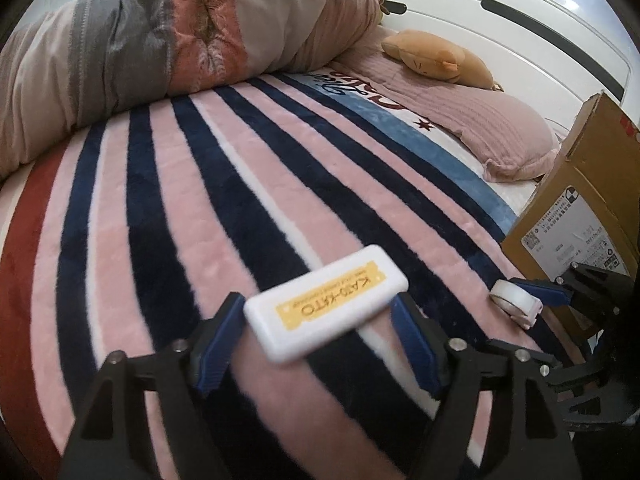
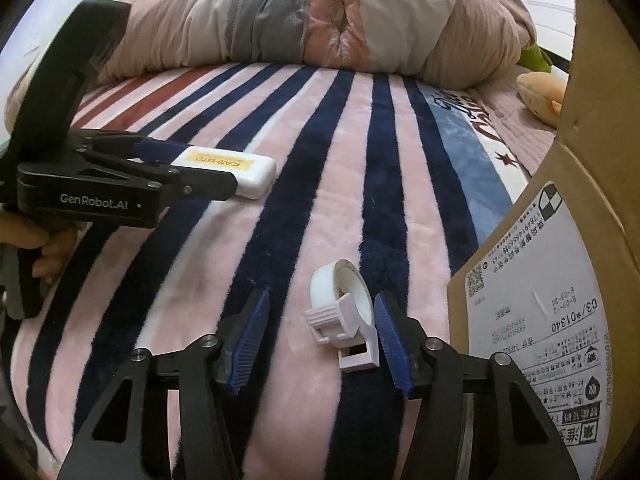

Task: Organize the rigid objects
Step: 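Grasp the white KATO-KATO soap bar with the left gripper while the right grasps the tape roll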

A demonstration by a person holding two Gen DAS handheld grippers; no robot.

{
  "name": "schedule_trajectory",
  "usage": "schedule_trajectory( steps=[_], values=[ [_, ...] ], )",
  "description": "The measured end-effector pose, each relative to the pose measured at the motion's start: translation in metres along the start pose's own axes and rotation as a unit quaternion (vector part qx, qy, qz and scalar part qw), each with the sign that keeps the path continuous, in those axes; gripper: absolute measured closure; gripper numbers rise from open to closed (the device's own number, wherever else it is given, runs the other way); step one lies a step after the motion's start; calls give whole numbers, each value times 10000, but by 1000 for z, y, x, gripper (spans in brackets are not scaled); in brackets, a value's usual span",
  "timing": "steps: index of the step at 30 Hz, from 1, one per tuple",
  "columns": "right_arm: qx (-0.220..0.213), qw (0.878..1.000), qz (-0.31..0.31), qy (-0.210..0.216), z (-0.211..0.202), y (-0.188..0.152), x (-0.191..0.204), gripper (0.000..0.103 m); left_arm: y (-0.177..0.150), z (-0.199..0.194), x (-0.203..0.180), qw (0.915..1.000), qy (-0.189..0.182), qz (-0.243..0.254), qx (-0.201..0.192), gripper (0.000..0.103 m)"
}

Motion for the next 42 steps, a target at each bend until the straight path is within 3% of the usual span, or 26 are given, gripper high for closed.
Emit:
schedule_trajectory(
  steps=[3, 4, 6, 9, 15, 18, 22, 23, 25, 27, 28, 29, 36, 42],
  values=[
    [-54, 10000, -53, -64, 1, -1, 1, 63, 1, 2, -3, 9999, 121, 119, 22, 33],
    [-108, 9999, -94, -94, 0, 0, 1, 73, 0, 2, -4, 9997, 183, 182, 39, 45],
    [-178, 9997, -153, -25, -2, 2, 1, 73, -3, 0, -9, 9994, 149, 308, 109, 62],
    [-174, 9993, -184, 273, -6, -1, 4, 73, -9, -4, -19, 9987, 62, 471, 189, 68],
    [-70, 9963, -184, 841, -16, -6, 10, 73, -24, -19, -42, 9969, -137, 680, 369, 69],
    [27, 9959, -298, 851, -16, -10, 12, 73, -26, -21, -45, 9969, -87, 676, 381, 69],
    [98, 9974, -214, 684, -13, -14, 11, 48, -18, -11, -48, 9973, -29, 674, 292, 53],
    [111, 9976, -197, 660, -12, -14, 10, 48, -15, -7, -48, 9975, -23, 654, 271, 53],
    [133, 9971, -129, 739, -10, -15, 9, 48, -11, 0, -49, 9974, 45, 671, 272, 56],
    [159, 9966, -117, 802, -8, -15, 9, 48, -9, 1, -48, 9973, 105, 667, 279, 67],
    [157, 9963, -131, 829, -9, -15, 9, 54, -9, 0, -47, 9975, 123, 645, 267, 71],
    [155, 9959, -150, 878, -9, -15, 10, 66, -9, -1, -46, 9977, 107, 618, 252, 71],
    [-11, 9950, -333, 942, -25, -12, 19, 66, -16, -32, -44, 9988, 153, 431, 155, 71],
    [-483, 9907, -589, 1123, -81, -3, 36, 66, -10, -108, -61, 9979, 409, 485, -145, 71]
  ],
)
Point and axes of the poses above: each gripper's, at about its wrist camera, not at the fingertips, and z roughly the way its jaws point, x to its left, y to its top, the point moved 6 cm from there along z, roughly the way its jaws point, and after that the axes turned 10 degrees about z, right-handed, at the moved point
